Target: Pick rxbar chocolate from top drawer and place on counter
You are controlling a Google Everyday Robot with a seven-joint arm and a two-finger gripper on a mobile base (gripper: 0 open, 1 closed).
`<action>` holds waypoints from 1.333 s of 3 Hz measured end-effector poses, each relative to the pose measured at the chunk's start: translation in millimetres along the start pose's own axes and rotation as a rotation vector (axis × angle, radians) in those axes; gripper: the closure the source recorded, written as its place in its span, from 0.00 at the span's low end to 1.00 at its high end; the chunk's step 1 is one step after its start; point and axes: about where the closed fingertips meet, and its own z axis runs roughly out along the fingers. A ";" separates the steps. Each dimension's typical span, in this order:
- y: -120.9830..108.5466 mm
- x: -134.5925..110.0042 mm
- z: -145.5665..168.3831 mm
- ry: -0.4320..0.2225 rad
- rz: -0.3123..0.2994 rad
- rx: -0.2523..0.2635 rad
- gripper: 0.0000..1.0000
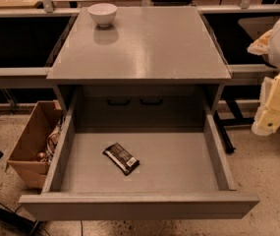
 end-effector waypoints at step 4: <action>-41.6 -22.5 135.5 -0.205 0.299 -0.051 0.00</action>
Offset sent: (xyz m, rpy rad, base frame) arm 0.0086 0.0058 -0.0125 0.0492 -0.0024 -0.0153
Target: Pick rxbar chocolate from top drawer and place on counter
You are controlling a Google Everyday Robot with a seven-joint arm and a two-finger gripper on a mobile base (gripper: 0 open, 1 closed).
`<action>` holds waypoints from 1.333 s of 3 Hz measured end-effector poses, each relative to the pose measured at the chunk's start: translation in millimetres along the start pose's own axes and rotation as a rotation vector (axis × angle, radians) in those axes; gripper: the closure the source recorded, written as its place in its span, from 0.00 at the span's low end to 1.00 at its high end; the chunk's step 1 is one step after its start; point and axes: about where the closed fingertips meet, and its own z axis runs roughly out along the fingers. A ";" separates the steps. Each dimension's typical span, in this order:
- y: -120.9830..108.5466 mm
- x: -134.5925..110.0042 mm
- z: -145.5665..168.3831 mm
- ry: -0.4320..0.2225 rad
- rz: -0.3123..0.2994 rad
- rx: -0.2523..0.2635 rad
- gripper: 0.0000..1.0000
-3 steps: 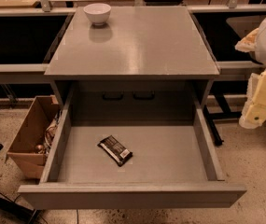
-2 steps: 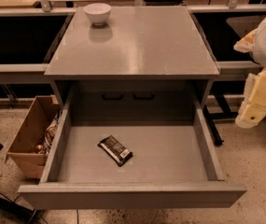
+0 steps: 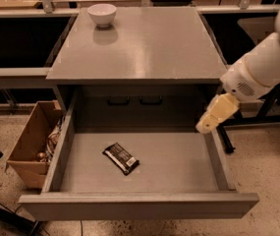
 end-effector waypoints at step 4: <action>-1.5 -24.5 136.0 0.109 0.171 -0.074 0.00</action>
Offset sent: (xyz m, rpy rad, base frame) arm 0.0960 0.0588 -0.1093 0.0019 0.1679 -0.2267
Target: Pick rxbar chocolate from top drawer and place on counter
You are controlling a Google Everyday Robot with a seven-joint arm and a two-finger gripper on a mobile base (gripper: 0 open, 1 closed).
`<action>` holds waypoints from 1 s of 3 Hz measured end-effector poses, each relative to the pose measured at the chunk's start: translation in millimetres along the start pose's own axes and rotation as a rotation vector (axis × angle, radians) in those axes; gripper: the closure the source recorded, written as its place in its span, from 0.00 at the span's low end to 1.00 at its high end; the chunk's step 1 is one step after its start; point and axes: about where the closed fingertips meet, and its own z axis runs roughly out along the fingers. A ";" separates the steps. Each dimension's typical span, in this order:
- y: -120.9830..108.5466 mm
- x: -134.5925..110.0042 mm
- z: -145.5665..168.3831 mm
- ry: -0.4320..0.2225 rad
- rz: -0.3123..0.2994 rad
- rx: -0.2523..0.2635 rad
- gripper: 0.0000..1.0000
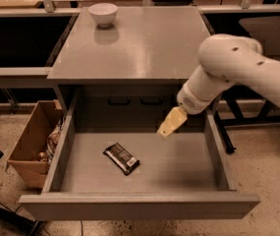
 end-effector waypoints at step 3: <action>76.3 -29.2 129.0 0.192 -0.092 0.004 0.00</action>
Offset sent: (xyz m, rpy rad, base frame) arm -0.0118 0.1196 -0.1198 -0.1845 0.1301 0.0997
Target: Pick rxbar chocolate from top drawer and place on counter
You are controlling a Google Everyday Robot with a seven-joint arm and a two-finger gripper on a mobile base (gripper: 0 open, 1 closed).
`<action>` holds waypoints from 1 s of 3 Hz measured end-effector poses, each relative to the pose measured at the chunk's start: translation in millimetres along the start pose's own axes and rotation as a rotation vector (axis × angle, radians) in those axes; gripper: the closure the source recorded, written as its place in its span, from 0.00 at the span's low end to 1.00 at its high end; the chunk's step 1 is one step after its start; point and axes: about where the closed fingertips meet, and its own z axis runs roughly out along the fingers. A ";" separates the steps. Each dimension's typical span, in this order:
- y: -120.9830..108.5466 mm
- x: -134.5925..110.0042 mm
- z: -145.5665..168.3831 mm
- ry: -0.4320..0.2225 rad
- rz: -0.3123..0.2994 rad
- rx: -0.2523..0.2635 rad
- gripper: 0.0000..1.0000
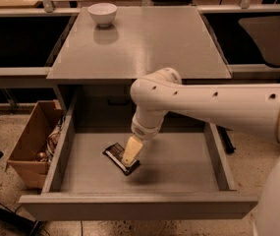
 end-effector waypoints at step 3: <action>41.9 -28.2 60.3 -0.038 -0.103 -0.003 0.37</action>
Offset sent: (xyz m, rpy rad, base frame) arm -0.0129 0.0669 -0.0659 0.0196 -0.0669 0.1318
